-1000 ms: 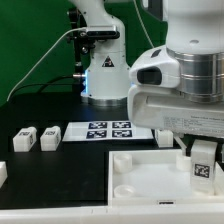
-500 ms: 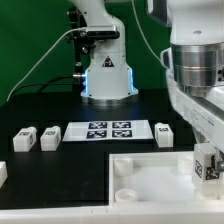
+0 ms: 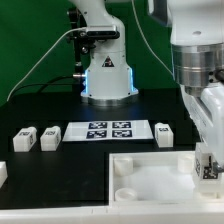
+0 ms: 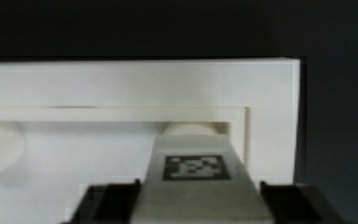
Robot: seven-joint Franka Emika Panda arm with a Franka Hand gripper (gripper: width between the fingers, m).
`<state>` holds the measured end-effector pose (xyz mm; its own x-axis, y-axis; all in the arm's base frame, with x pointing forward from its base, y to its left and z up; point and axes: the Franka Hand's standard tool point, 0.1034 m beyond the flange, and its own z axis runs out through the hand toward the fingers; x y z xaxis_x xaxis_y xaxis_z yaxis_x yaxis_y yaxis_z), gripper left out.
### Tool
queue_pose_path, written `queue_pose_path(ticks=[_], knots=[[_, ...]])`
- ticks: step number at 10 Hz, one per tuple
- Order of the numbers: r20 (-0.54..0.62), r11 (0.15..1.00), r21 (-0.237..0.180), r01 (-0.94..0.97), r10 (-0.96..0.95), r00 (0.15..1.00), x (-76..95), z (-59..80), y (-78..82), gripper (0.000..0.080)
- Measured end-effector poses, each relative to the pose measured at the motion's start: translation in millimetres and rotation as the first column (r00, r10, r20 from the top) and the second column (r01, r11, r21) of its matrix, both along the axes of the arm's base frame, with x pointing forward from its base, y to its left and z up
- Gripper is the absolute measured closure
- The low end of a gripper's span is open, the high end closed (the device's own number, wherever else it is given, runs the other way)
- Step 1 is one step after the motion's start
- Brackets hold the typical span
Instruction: Assemble one leg
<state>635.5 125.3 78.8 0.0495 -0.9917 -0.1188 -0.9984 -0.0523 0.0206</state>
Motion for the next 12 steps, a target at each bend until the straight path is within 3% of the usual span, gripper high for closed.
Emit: queue_pose_path(ticks=[1,2,3,6,8,10,11,12], knots=[[0.030,0.995,0.009,-0.098,0.097,0.995,1.8,-1.4,-3.3,0.0425],[0.045,0.966,0.000,-0.260,0.259,0.965,1.4,-1.0,-2.3,0.0245],[0.061,0.899,-0.019,-0.438,0.438,0.897,0.8,-1.0,0.4,0.0167],[0.092,0.669,-0.046,-0.742,0.743,0.663,1.5,-1.6,-1.8,0.0151],[0.103,0.409,-0.072,-0.910,0.910,0.401,1.6,-1.2,-3.7,0.0151],[0.070,0.055,-0.124,-0.991,0.996,0.046,4.1,2.1,-7.6,0.0151],[0.073,0.088,-0.123,-0.988,0.994,0.080,4.0,1.4,-7.4,0.0151],[0.072,0.088,-0.123,-0.989,0.994,0.079,3.8,0.9,-7.8,0.0275]])
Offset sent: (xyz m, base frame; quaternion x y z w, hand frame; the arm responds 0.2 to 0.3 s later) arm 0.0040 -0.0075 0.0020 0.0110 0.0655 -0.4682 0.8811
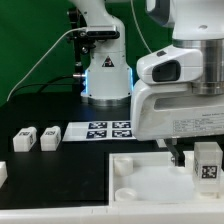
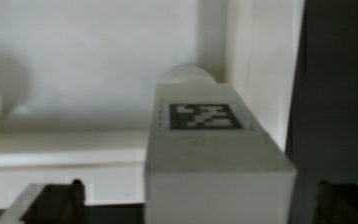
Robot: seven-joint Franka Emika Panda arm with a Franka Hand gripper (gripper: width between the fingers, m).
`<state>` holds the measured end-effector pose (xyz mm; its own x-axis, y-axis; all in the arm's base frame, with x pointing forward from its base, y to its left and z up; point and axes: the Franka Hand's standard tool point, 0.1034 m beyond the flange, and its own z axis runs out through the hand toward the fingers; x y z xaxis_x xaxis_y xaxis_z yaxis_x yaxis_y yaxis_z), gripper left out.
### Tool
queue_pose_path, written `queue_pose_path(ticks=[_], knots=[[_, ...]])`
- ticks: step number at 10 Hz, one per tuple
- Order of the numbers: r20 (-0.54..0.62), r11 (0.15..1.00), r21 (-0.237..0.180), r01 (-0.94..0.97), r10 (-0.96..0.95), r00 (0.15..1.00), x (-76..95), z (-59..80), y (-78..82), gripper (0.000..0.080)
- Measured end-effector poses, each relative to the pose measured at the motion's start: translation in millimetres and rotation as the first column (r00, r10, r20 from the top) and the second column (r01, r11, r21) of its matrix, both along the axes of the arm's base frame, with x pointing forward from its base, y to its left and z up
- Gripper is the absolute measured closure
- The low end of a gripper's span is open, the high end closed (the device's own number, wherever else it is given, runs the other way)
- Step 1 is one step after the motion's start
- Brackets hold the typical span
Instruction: Assemble one leg
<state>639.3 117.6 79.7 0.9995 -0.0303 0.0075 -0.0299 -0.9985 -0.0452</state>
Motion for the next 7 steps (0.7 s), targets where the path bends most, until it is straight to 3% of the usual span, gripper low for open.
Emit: queue_pose_path(ticks=[1,2,3,5,7], knots=[[-0.005,0.997,0.008,0.075,-0.075,0.997,-0.3,-0.3,1.4,0.0275],[-0.019,0.968,0.019,0.250,-0.249,0.968,-0.8,-0.6,3.9,0.0414],[-0.025,0.933,0.014,0.359,-0.358,0.933,-0.4,-0.8,0.8,0.0502],[-0.042,0.804,0.010,0.594,-0.593,0.804,-0.3,-1.9,-1.3,0.0502],[-0.058,0.582,-0.004,0.813,-0.812,0.581,-0.5,-2.6,-3.4,0.0502]])
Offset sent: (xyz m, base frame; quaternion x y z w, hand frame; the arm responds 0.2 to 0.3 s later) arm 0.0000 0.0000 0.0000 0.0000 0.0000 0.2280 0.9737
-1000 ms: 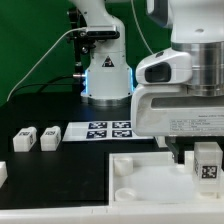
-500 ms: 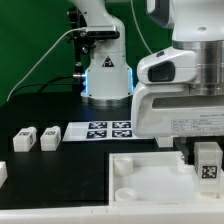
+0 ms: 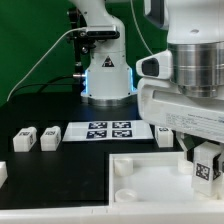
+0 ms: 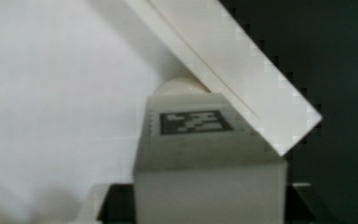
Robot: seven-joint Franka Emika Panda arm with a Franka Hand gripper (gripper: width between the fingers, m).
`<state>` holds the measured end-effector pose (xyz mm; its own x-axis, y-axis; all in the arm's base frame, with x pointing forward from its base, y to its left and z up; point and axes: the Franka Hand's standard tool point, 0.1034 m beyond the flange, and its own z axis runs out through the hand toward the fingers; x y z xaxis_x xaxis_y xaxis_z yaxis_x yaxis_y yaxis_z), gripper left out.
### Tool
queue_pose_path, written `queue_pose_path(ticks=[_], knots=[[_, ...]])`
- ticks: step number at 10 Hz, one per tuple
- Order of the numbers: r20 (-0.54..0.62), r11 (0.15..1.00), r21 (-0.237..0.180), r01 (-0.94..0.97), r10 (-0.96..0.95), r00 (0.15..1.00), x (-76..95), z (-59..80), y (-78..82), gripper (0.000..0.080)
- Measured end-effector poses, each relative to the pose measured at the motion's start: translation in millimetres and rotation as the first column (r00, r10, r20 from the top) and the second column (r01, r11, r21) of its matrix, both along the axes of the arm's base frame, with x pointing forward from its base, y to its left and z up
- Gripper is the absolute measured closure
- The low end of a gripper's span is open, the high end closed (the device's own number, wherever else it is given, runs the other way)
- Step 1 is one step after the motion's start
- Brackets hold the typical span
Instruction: Assemble one leg
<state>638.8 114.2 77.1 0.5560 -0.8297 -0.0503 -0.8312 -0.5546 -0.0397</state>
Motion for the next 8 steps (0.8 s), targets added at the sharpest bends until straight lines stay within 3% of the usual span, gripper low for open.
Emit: queue_pose_path(ticks=[1,3,5,6,8], knots=[[-0.008,0.993,-0.004,0.121,-0.121,0.993,-0.3,-0.2,-0.4,0.0502],[-0.035,0.886,-0.003,0.464,-0.464,0.885,-1.5,-0.9,-2.0,0.0502],[-0.061,0.626,-0.009,0.780,-0.779,0.624,-2.6,-0.9,3.6,0.0502],[-0.074,0.597,-0.004,0.802,-0.800,0.595,-3.9,-2.6,7.3,0.0502],[-0.068,0.691,0.006,0.723,-0.721,0.690,-4.1,-2.9,7.8,0.0503]])
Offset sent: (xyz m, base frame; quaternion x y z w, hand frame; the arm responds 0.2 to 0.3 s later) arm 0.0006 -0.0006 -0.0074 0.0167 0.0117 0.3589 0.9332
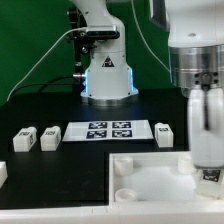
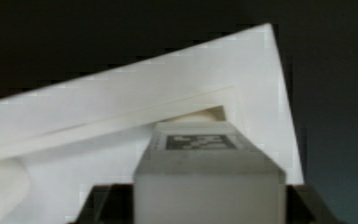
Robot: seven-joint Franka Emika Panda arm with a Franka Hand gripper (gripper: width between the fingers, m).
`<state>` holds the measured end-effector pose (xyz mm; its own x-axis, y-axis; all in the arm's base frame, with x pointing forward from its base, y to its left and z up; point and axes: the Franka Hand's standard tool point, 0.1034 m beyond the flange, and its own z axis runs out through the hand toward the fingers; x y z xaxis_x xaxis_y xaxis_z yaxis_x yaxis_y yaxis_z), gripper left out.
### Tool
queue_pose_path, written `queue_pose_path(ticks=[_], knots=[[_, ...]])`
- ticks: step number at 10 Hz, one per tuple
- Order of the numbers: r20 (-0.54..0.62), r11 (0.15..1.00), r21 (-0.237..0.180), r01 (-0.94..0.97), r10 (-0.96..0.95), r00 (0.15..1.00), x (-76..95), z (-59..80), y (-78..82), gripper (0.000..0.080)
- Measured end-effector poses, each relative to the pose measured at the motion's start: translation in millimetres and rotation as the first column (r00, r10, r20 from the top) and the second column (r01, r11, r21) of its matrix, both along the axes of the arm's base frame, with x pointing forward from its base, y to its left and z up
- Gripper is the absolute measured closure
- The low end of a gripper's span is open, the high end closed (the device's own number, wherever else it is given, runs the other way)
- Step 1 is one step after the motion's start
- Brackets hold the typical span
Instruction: Assemble one leg
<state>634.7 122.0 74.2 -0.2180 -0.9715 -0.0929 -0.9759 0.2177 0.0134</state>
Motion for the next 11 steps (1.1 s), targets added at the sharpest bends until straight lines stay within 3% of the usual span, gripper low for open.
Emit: queue_pose_path(ticks=[1,2,3,5,8,9,10,11], knots=[[0.010,0.994,-0.008,-0.108,0.108,0.994,0.5,0.1,-1.5,0.0269],[0.030,0.940,-0.015,-0.340,0.340,0.940,1.0,0.3,-3.7,0.0269],[0.047,0.840,-0.026,-0.542,0.543,0.838,1.2,0.3,-4.6,0.0171],[0.042,0.584,-0.084,-0.807,0.812,0.583,2.1,2.9,-2.8,0.0156],[0.040,0.296,-0.099,-0.950,0.955,0.294,2.2,1.2,-7.0,0.0151],[0.035,0.165,-0.106,-0.981,0.986,0.162,2.3,1.1,-8.2,0.0151],[0.039,0.200,-0.104,-0.974,0.980,0.197,2.1,0.9,-7.6,0.0151],[0.039,0.202,-0.103,-0.974,0.979,0.199,2.1,0.7,-7.8,0.0281]])
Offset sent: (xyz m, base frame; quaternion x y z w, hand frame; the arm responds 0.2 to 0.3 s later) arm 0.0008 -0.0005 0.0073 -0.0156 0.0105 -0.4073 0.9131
